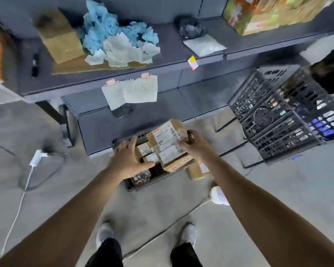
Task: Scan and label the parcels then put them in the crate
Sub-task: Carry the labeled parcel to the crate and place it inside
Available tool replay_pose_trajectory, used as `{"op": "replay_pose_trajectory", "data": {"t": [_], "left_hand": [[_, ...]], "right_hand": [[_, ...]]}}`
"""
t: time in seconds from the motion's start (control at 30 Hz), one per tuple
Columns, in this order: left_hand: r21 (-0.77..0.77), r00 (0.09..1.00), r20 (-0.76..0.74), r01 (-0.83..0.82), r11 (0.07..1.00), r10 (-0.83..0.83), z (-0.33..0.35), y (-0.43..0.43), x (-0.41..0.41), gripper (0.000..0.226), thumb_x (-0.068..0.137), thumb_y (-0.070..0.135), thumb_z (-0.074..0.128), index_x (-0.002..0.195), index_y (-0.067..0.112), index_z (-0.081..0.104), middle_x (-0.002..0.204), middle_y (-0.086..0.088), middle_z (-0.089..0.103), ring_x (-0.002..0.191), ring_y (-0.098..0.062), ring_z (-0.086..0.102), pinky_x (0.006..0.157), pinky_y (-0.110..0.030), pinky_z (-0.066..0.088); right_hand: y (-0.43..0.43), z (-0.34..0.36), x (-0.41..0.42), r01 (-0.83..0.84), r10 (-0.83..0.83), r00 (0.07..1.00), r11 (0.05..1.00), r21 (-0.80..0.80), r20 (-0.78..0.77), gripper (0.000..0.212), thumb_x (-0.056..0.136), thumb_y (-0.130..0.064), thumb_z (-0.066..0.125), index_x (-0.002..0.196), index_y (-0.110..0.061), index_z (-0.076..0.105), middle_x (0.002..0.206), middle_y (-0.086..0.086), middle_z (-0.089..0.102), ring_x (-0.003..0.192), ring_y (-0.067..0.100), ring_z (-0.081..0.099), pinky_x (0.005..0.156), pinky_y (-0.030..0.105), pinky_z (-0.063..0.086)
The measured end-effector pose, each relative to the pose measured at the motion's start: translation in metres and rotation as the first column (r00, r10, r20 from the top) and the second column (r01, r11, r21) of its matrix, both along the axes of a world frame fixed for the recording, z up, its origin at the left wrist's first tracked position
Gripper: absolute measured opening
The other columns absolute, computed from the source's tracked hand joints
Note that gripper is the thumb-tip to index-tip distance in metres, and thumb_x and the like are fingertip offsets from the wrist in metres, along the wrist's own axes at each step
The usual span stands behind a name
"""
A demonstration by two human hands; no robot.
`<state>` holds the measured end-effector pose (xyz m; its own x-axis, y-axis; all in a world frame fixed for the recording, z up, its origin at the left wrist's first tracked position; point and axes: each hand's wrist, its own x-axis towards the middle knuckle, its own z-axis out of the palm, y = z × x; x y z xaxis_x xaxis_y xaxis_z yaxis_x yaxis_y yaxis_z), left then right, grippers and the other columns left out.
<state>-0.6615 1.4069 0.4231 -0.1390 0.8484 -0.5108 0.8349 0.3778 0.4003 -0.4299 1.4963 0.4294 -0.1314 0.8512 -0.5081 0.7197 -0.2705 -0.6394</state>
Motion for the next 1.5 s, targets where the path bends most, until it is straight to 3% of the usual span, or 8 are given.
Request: {"op": "replay_pose_trajectory", "data": {"t": [0.13,0.37,0.47,0.53,0.83,1.1,1.33,1.5], "left_hand": [[-0.015,0.985,0.051,-0.166,0.986,0.166,-0.030,0.007,0.017,0.119,0.066,0.072,0.071,0.155,0.025,0.007,0.160,-0.009,0.013,0.146,-0.035,0.015,0.115,-0.053,0.024],[-0.070,0.918,0.187,-0.343,0.937,0.350,-0.135,0.040,0.029,0.115,0.069,0.067,0.071,0.155,0.026,0.006,0.161,-0.008,0.011,0.146,-0.034,0.013,0.114,-0.055,0.023],[-0.088,0.884,0.236,-0.394,0.915,0.404,-0.207,0.049,0.025,0.115,0.068,0.066,0.070,0.155,0.024,0.006,0.161,-0.007,0.009,0.147,-0.032,0.014,0.115,-0.056,0.022],[-0.064,0.872,0.256,-0.416,0.907,0.417,-0.253,0.054,0.023,0.111,0.072,0.061,0.071,0.155,0.023,0.008,0.161,-0.008,0.010,0.146,-0.032,0.015,0.116,-0.053,0.021],[-0.045,0.880,0.254,-0.404,0.914,0.401,-0.422,0.076,0.015,0.107,0.073,0.075,0.060,0.154,0.030,0.006,0.160,-0.009,0.013,0.146,-0.035,0.017,0.115,-0.051,0.025],[-0.009,0.892,0.243,-0.391,0.921,0.381,-0.479,0.089,0.015,0.107,0.067,0.082,0.057,0.151,0.033,0.013,0.157,-0.007,0.023,0.144,-0.031,0.022,0.112,-0.050,0.030],[-0.004,0.902,0.208,-0.386,0.923,0.378,-0.488,0.092,0.024,0.103,0.074,0.074,0.059,0.153,0.031,0.009,0.159,-0.008,0.018,0.143,-0.034,0.024,0.113,-0.050,0.031],[-0.033,0.902,0.198,-0.384,0.923,0.383,-0.494,0.084,0.025,0.105,0.073,0.078,0.056,0.154,0.033,0.006,0.160,-0.009,0.015,0.144,-0.035,0.022,0.114,-0.053,0.029]], "right_hand": [[0.032,-0.035,0.012,-0.095,0.094,0.995,0.994,-0.057,-0.030,0.051,0.088,-0.029,0.072,0.132,-0.021,0.046,0.114,-0.004,0.067,0.083,0.009,0.064,0.073,0.026,0.056],[0.090,-0.137,-0.016,-0.354,0.354,0.928,0.935,-0.016,0.114,0.066,0.080,-0.032,0.074,0.136,-0.033,0.040,0.122,-0.006,0.056,0.096,0.014,0.061,0.063,0.021,0.051],[0.105,-0.211,-0.025,-0.488,0.477,0.855,0.873,0.004,0.205,0.062,0.076,-0.024,0.077,0.128,-0.031,0.043,0.113,-0.006,0.048,0.097,0.014,0.057,0.080,0.029,0.054],[0.113,-0.259,-0.031,-0.591,0.577,0.776,0.806,-0.026,0.255,0.065,0.076,-0.019,0.076,0.130,-0.030,0.042,0.111,-0.005,0.047,0.094,0.014,0.053,0.069,0.022,0.046],[0.124,-0.442,-0.034,-0.770,0.775,0.560,0.617,-0.161,0.292,0.094,0.069,-0.026,0.085,0.142,-0.039,0.028,0.138,-0.002,0.037,0.123,0.018,0.042,0.098,0.034,0.042],[0.143,-0.480,-0.050,-0.878,0.864,0.318,0.424,-0.223,0.391,0.091,0.070,-0.020,0.080,0.136,-0.049,0.025,0.126,-0.004,0.037,0.116,0.018,0.042,0.092,0.042,0.046],[0.128,-0.499,-0.038,-0.897,0.873,0.340,0.413,-0.160,0.349,0.091,0.066,-0.030,0.086,0.131,-0.051,0.026,0.133,-0.006,0.032,0.125,0.016,0.034,0.103,0.045,0.042],[0.111,-0.502,-0.040,-0.939,0.892,0.227,0.307,-0.155,0.391,0.093,0.068,-0.028,0.088,0.136,-0.049,0.028,0.134,-0.007,0.030,0.123,0.016,0.037,0.097,0.036,0.041]]}}
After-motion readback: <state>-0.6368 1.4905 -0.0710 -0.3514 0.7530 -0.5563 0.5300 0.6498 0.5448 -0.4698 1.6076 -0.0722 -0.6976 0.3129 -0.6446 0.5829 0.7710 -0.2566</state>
